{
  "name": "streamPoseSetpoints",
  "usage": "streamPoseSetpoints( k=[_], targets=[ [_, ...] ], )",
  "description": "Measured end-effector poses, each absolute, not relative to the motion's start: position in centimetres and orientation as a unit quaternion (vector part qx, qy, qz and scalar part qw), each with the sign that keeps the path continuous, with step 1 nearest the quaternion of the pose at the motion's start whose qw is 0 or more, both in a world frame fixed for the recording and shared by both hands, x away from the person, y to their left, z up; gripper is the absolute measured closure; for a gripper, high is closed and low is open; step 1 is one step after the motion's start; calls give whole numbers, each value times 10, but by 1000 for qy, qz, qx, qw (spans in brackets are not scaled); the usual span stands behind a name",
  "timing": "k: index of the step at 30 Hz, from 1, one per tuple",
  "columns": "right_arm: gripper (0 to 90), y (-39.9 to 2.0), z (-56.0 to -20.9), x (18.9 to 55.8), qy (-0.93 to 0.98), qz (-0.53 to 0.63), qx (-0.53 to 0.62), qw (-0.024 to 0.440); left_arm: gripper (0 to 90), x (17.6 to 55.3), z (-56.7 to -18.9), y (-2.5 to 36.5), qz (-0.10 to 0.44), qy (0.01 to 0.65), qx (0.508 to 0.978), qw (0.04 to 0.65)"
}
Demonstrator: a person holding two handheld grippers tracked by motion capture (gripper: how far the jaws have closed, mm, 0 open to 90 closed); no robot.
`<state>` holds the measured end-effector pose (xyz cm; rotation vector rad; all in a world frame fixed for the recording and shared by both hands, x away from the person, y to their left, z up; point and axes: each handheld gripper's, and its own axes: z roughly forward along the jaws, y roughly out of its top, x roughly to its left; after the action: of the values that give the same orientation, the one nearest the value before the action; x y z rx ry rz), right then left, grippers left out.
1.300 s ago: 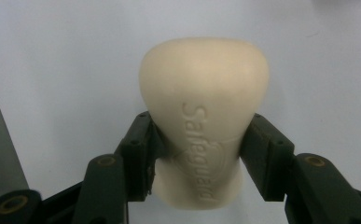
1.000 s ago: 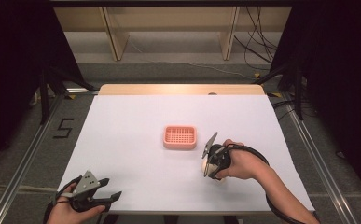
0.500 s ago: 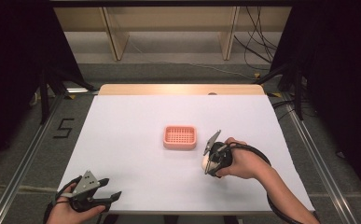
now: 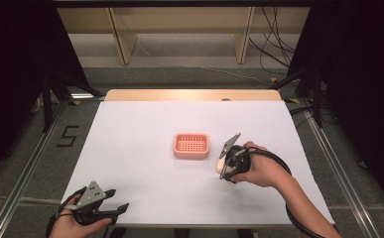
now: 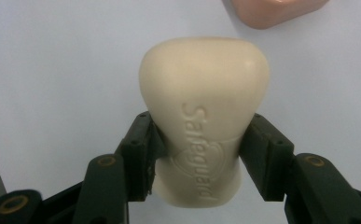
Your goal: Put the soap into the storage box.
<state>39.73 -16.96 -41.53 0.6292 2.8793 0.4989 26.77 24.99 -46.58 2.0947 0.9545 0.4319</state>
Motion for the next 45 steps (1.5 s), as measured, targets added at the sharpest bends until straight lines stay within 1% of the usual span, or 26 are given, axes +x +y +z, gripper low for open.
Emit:
streamPoseSetpoints(
  k=[10, 13, 14, 16, 21, 22, 23, 28, 29, 30, 32, 33, 35, 36, 37, 38, 39, 41, 45],
  targets=[
    [501, -176, -411, 400, 940, 216, 244, 102, 332, 268, -465, 251, 174, 371, 826, 388],
    [501, -177, -411, 400, 937, 226, 246, 102, 331, 268, -465, 251, 174, 371, 825, 389],
    [501, -178, -410, 401, 936, 233, 244, 101, 331, 269, -465, 251, 183, 364, 826, 390],
    [501, -179, -409, 401, 933, 235, 251, 110, 332, 269, -465, 251, 180, 365, 825, 391],
    [501, -181, -409, 401, 928, 243, 263, 103, 331, 269, -465, 251, 184, 365, 826, 388],
    [501, -182, -409, 402, 928, 248, 255, 111, 331, 269, -466, 250, 182, 371, 820, 395],
    [500, -183, -409, 403, 926, 252, 258, 113, 332, 268, -464, 252, 175, 370, 827, 386],
    [501, -185, -411, 404, 922, 255, 268, 115, 332, 267, -464, 251, 174, 377, 820, 393],
    [500, -185, -411, 403, 923, 254, 270, 107, 331, 267, -464, 251, 174, 377, 820, 393],
    [500, -186, -412, 404, 921, 261, 266, 112, 331, 269, -463, 253, 185, 364, 828, 384],
    [500, -186, -413, 404, 919, 262, 268, 119, 331, 269, -463, 254, 186, 362, 829, 384],
    [500, -186, -414, 403, 916, 264, 280, 110, 332, 268, -464, 253, 181, 371, 824, 388],
    [500, -186, -414, 403, 917, 261, 280, 114, 332, 267, -464, 252, 178, 382, 819, 390],
    [500, -187, -416, 405, 919, 268, 263, 121, 331, 270, -463, 255, 191, 358, 829, 384],
    [500, -186, -416, 405, 917, 267, 269, 123, 332, 270, -463, 255, 191, 358, 829, 384],
    [500, -186, -416, 405, 918, 267, 267, 121, 332, 267, -464, 253, 174, 380, 818, 395],
    [500, -185, -415, 403, 915, 263, 285, 115, 332, 267, -464, 253, 173, 377, 820, 395],
    [500, -186, -415, 405, 916, 264, 276, 125, 332, 268, -463, 255, 185, 368, 823, 392],
    [500, -185, -413, 406, 913, 270, 281, 122, 332, 267, -463, 256, 191, 369, 822, 389]
  ],
)
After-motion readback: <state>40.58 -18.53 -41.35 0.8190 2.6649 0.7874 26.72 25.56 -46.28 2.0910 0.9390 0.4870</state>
